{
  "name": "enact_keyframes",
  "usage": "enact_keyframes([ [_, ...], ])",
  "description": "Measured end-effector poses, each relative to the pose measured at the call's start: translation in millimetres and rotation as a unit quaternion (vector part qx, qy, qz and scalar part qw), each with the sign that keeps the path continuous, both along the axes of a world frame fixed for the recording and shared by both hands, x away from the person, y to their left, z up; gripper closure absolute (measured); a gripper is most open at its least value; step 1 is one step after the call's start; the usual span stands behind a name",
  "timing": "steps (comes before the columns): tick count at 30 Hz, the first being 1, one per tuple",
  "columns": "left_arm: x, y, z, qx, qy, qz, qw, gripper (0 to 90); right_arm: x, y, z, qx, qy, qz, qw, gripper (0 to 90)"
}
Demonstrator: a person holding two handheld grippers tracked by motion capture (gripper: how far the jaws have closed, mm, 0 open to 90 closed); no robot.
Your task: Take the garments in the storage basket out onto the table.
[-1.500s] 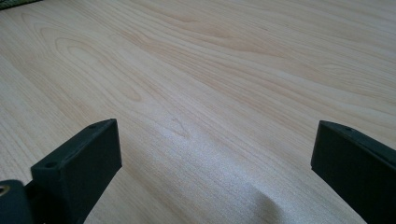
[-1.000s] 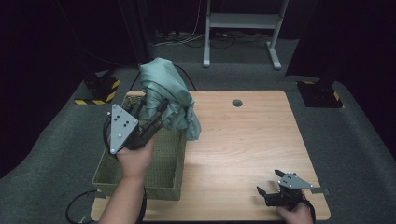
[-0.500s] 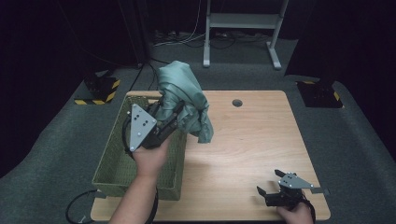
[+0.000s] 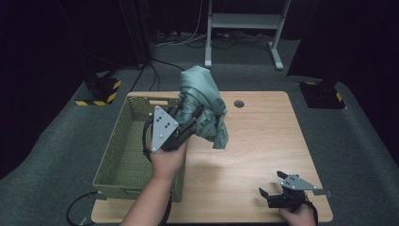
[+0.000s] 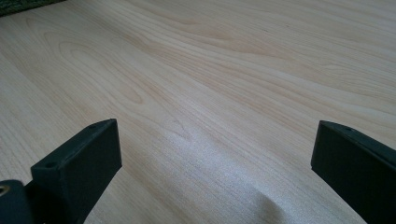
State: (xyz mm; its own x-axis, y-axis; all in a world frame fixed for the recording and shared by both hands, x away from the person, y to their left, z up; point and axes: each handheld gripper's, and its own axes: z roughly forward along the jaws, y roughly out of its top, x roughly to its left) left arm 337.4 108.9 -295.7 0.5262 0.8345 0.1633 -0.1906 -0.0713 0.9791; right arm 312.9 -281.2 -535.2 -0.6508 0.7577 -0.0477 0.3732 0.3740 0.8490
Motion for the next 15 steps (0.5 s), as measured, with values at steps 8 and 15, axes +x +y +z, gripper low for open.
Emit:
enact_keyframes([
  [8,3.5,-12.2,0.1,-0.002,0.001,-0.008,1.0,59.2,-0.2,0.4,0.0,-0.002,-0.001,0.002,1.0,1.5],
  [15,4.5,-24.2,-2.6,0.007,0.002,-0.017,0.9998,59.2,-0.2,0.4,0.0,-0.003,-0.001,0.003,1.0,1.5],
])
